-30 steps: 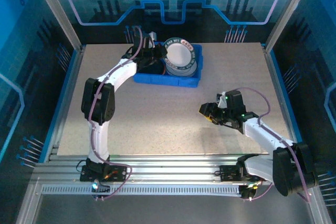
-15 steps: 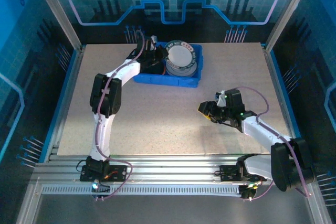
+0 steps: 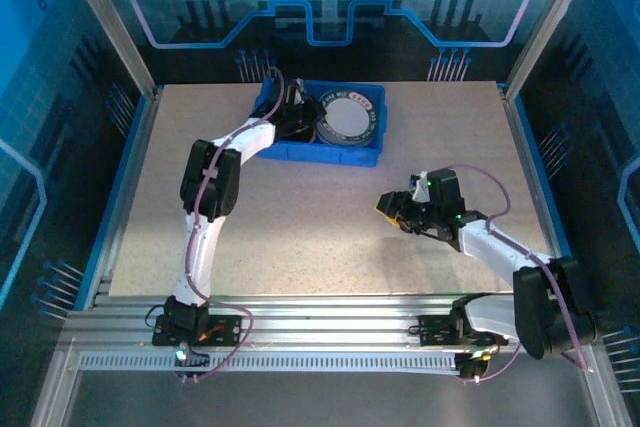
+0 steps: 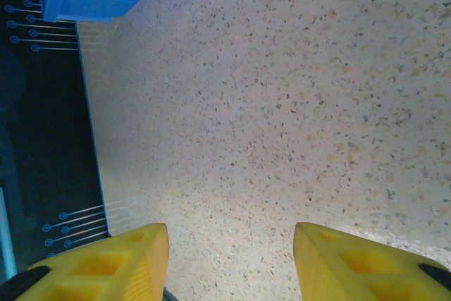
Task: Place the plates into the plastic bin on the countertop
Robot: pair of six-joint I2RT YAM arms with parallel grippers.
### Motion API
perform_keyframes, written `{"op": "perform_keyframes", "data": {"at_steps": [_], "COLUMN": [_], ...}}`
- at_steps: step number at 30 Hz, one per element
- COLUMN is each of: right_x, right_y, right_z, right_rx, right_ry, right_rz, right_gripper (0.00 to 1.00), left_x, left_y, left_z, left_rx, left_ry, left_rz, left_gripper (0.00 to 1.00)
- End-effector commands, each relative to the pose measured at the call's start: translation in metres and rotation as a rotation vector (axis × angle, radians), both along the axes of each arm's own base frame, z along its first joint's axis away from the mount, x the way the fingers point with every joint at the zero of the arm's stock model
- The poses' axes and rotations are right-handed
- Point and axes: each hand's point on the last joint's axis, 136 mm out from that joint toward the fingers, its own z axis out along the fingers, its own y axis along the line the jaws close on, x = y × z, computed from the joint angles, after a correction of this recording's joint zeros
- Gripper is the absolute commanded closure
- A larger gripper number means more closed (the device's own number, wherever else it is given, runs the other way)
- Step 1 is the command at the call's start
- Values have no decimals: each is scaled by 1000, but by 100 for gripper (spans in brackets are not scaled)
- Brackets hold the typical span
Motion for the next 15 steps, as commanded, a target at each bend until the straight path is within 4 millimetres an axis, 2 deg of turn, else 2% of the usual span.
{"op": "perform_keyframes", "data": {"at_steps": [1, 3, 5, 11, 15], "right_x": [0, 0, 0, -2, -5], "right_y": [-2, -3, -3, -8, -11], "right_z": [-2, -1, 1, 8, 12], "right_rx": [15, 13, 7, -24, -47], "right_ry": [1, -3, -12, -45, -62], "right_rz": [-7, -7, -8, -6, -4], "right_gripper": [49, 49, 49, 49, 49], "left_x": [0, 0, -1, -2, -2], "left_y": [-17, -16, -15, -13, -11], "left_z": [9, 10, 13, 33, 44], "left_rx": [-2, 9, 25, 75, 105], "left_ry": [-18, -14, -14, -34, -40], "left_rz": [-26, -19, -17, -15, -11], "left_gripper": [71, 52, 41, 25, 20]}}
